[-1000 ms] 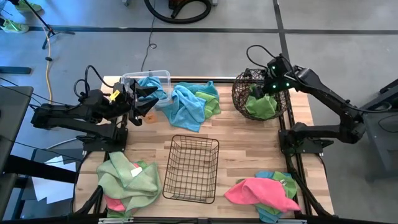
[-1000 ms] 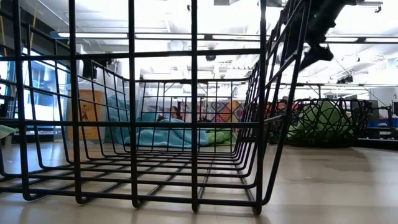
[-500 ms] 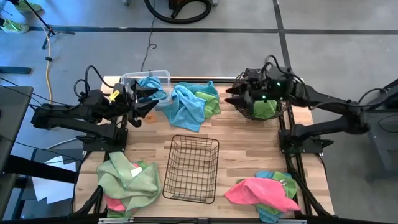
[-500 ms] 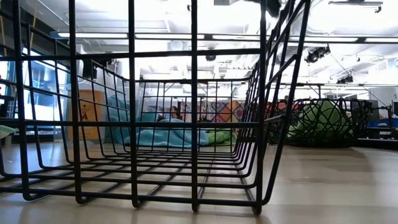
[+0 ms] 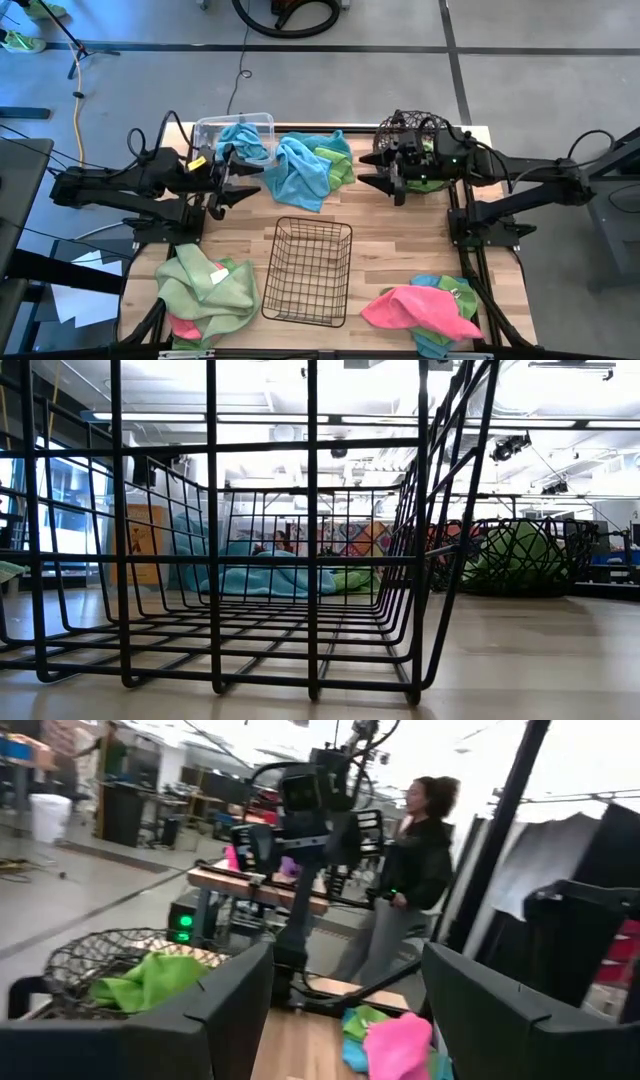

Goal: Sort microfiber towel by color & place in baskets
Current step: Put the pink microfiber towel into the black wire basket

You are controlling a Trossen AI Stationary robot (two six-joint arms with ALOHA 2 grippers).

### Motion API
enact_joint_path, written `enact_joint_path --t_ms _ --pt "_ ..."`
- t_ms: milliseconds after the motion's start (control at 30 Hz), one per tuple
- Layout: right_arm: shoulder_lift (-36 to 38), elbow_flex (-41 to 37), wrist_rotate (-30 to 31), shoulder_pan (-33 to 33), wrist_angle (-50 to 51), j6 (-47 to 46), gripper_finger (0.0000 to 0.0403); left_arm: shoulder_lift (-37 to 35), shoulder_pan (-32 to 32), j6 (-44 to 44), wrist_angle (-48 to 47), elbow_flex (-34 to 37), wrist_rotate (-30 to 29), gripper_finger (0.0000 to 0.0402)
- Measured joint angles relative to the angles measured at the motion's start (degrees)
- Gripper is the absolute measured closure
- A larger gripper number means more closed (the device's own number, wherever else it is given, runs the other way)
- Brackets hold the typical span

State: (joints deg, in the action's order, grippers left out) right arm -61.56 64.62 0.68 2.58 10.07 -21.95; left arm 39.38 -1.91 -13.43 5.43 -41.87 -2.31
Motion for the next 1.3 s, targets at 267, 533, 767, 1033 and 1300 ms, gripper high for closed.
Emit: enact_joint_path --t_ms 267,533,767,1033,1300 --pt "0.00 0.00 0.51 0.01 0.73 2.89 0.0119 0.00 -0.02 -1.67 0.46 0.00 0.26 0.0158" --pt "0.00 -0.02 -3.80 0.01 1.70 6.66 0.0119 0.00 0.00 -5.97 3.13 0.00 -1.80 0.0158" --pt "0.20 -0.02 -12.96 -0.01 6.31 4.52 0.0119 0.00 0.00 -5.99 2.97 0.00 -4.99 0.0158" --pt "0.15 -0.02 -23.17 -7.36 24.47 -12.35 0.0119 0.00 0.00 -6.01 3.02 0.00 -7.48 0.0158" --pt "-3.16 -0.04 -11.00 -28.74 35.97 -31.79 0.0119 0.00 0.00 -7.45 3.00 0.00 -7.49 0.0158"
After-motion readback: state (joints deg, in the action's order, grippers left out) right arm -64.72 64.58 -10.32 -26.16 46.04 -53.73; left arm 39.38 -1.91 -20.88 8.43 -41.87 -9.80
